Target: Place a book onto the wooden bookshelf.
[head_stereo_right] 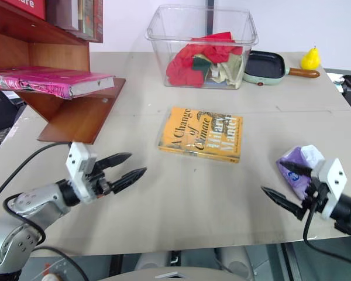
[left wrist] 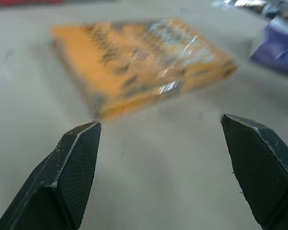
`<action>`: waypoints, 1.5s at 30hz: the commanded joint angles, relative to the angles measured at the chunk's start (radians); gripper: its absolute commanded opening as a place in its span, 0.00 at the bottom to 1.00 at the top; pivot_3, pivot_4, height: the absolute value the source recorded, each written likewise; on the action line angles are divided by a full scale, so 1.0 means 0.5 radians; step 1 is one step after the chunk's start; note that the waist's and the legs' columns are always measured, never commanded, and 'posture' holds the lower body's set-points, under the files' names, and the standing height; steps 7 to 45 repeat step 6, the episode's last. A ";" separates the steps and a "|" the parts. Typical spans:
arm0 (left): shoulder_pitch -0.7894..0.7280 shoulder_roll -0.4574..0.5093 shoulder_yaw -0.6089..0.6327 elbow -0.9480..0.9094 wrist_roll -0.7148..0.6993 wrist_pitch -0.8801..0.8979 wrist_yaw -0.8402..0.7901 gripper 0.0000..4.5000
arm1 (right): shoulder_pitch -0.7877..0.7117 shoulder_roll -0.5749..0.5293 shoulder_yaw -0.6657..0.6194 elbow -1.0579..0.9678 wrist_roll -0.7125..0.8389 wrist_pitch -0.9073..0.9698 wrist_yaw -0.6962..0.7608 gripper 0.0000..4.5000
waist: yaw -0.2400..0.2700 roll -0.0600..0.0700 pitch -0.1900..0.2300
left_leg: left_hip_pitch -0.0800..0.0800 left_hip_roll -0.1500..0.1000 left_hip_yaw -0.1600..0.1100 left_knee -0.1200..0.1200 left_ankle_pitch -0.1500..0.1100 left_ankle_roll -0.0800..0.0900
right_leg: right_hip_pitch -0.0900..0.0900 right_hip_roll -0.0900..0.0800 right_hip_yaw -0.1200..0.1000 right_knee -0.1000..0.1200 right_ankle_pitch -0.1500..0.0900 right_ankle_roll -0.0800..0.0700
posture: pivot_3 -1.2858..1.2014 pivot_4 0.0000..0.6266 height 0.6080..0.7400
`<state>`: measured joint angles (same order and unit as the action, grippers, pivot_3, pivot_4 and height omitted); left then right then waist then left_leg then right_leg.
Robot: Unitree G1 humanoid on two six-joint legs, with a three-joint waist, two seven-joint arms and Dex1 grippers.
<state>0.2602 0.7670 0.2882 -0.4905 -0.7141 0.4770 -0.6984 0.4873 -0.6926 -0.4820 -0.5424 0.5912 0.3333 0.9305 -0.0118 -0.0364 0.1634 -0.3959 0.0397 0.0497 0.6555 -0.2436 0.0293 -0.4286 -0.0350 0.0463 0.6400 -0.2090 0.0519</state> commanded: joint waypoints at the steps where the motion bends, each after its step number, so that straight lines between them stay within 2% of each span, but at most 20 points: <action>1: 0.034 -0.014 0.074 0.057 0.098 -0.135 -0.099 0.92 | 0.100 0.082 -0.053 -0.102 -0.045 -0.110 -0.039 1.00 | 0.000 0.000 -0.001 | 0.000 0.000 -0.001 0.000 0.000 0.000 | 0.000 0.000 0.000 0.000 0.001 -0.001 | 0.52 0.24 1.00; 6: 0.014 -0.079 0.004 0.082 0.154 -0.160 -0.138 0.92 | 0.139 0.198 0.077 -0.178 -0.090 -0.135 -0.120 1.00 | -0.002 -0.001 -0.003 | 0.002 0.006 -0.005 0.001 0.000 -0.001 | -0.001 -0.005 0.001 0.000 0.001 -0.002 | 0.52 0.24 1.00; 45: 0.014 -0.079 0.004 0.082 0.154 -0.160 -0.138 0.92 | 0.139 0.198 0.077 -0.178 -0.090 -0.135 -0.120 1.00 | -0.002 -0.001 -0.003 | 0.002 0.006 -0.005 0.001 0.000 -0.001 | -0.001 -0.005 0.001 0.000 0.001 -0.002 | 0.52 0.24 1.00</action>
